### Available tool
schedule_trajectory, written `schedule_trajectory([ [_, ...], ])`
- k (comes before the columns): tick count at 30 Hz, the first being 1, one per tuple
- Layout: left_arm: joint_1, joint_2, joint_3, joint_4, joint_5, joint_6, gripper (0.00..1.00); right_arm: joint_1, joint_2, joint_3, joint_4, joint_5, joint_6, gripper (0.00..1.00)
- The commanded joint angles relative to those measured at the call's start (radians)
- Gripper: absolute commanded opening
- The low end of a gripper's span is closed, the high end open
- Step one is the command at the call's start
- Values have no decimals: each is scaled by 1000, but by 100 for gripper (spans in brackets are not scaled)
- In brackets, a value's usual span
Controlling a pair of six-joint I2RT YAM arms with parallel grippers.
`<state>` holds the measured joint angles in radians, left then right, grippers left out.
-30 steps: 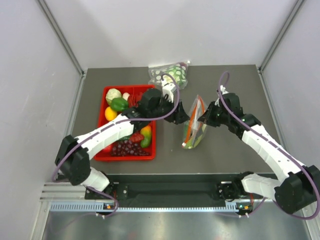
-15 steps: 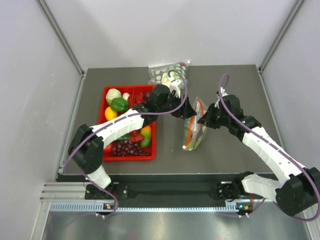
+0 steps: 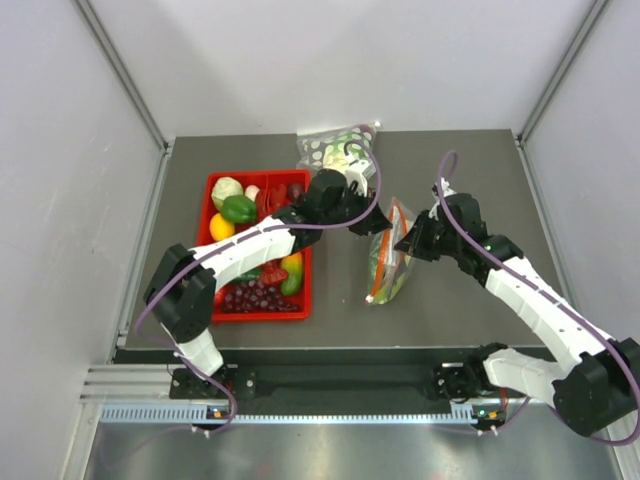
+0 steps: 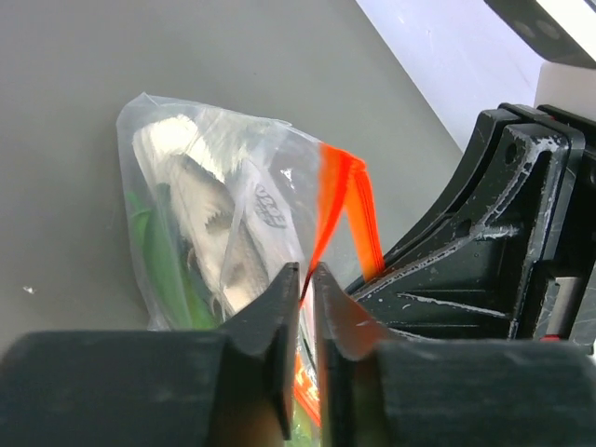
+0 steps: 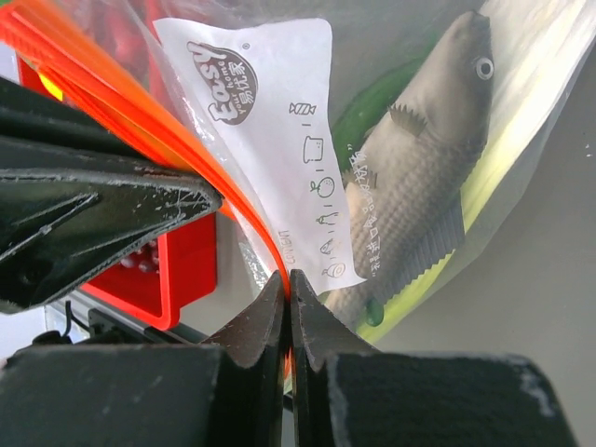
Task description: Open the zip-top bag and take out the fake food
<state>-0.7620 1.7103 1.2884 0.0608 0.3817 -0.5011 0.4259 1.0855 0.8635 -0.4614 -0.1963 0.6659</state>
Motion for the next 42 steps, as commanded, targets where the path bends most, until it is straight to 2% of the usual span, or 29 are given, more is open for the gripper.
schedule_trajectory([
  [1, -3, -24, 8, 79, 20, 1, 14, 13, -32, 5, 20, -2, 0, 0],
  [4, -2, -29, -4, 88, 28, -5, 0, 13, -32, 5, 18, -2, 0, 0],
  [10, 23, -67, 5, 27, 19, 30, 0, 10, -42, 32, -32, 44, -8, 0],
  [18, 173, -130, 51, -234, 59, 71, 0, -44, -32, 150, -123, 118, -86, 0],
  [24, 194, -138, 91, -348, 74, 127, 0, -117, -6, 216, -151, 106, -129, 0],
  [30, 194, -80, 141, -335, 124, 89, 0, -225, 20, 330, -189, 104, -192, 0],
  [37, 179, 28, 291, -286, 174, 41, 0, -357, 33, 433, -226, 71, -252, 0],
  [42, 164, 81, 324, -282, 172, 65, 0, -372, 39, 479, -226, 48, -270, 0],
])
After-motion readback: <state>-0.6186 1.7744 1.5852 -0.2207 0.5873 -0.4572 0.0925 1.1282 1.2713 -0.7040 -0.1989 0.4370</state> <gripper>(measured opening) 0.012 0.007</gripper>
